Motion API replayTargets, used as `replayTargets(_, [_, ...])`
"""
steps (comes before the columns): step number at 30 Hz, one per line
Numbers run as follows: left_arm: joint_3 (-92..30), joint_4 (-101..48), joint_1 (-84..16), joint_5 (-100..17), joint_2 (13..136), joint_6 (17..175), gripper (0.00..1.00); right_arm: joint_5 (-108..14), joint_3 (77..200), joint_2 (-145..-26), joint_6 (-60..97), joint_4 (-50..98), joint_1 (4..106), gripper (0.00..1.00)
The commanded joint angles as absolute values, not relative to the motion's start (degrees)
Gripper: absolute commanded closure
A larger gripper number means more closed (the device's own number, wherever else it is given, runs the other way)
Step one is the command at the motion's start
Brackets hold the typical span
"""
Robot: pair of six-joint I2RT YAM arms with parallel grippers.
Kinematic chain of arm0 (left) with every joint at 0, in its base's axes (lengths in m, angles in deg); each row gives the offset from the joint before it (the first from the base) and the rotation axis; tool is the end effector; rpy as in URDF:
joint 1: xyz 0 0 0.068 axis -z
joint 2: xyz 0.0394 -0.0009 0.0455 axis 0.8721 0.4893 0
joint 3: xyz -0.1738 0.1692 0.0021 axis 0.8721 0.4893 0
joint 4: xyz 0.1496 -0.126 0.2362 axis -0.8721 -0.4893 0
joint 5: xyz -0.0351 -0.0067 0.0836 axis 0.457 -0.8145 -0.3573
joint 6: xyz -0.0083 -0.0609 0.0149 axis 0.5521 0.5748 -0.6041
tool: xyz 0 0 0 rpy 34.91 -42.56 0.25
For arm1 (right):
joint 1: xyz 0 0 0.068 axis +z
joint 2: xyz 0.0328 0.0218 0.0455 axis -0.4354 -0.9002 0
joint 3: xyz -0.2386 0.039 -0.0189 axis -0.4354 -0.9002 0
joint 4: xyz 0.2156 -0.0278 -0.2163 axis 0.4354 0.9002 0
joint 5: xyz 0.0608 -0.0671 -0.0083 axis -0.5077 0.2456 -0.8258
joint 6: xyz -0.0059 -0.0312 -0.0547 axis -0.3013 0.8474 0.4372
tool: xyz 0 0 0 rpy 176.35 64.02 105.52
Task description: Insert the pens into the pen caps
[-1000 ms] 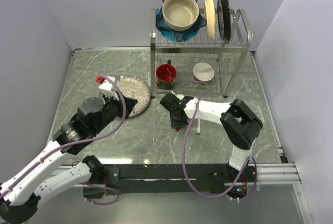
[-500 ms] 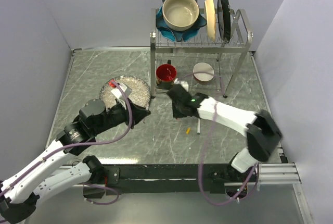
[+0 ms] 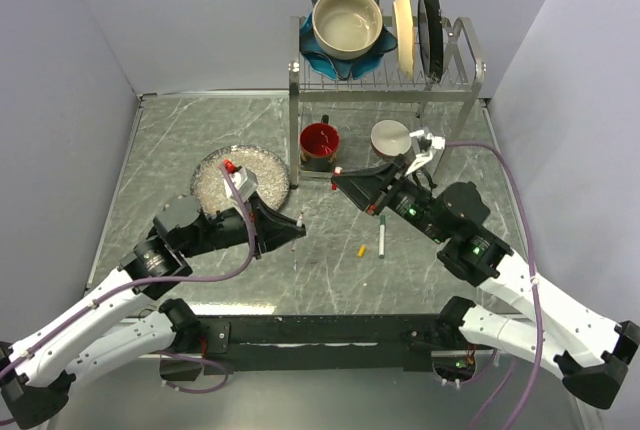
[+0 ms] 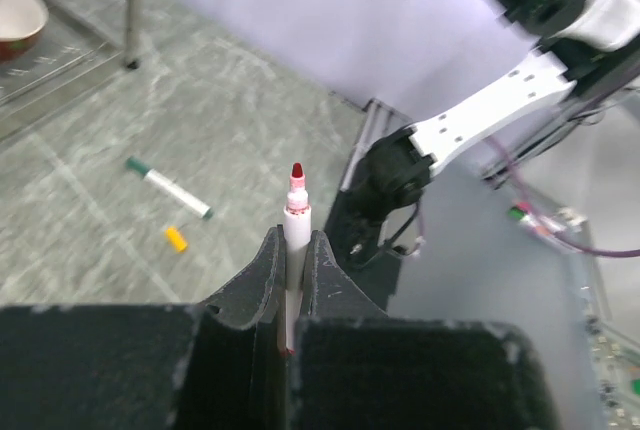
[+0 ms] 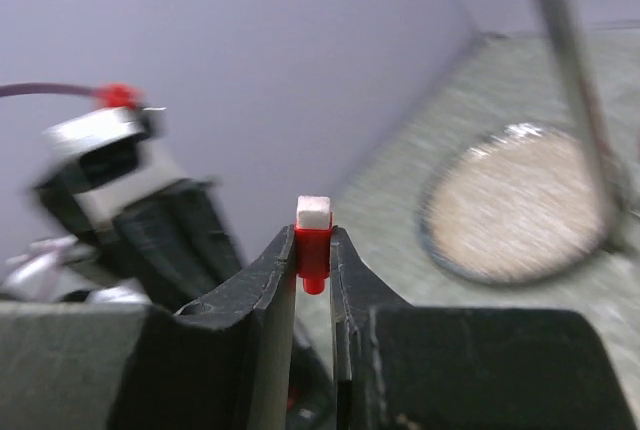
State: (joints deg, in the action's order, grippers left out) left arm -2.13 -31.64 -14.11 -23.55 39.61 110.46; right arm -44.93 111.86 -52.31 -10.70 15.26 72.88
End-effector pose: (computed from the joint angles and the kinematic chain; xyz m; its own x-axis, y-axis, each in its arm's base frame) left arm 0.1555 -0.1955 0.3393 -0.4156 -0.1283 -0.9005 0.8598 0.2675 -0.4349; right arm 0.1836 0.2046 0.3746 -0.3700 0.4569 -0.8089 -0.7143 0.4167 0.5622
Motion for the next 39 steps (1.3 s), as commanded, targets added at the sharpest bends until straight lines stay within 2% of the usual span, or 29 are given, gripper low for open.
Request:
replayTargets(1, [-1.5,-21.1,-14.0,-19.2,39.7,115.3,0.99,-52.9,108.7,-50.5,-14.9,-1.2,72.9,1.00])
replayTargets(14, [2.5,-13.0,-13.9,-20.0,39.0,120.3,0.99,-57.0,104.3,-53.7,-22.6,-13.1,73.4,1.00])
replayTargets(39, [2.5,-14.3,-13.9,-21.0,39.4,119.9,0.99,-55.1,105.2,-57.1,-21.7,-10.7,76.7,1.00])
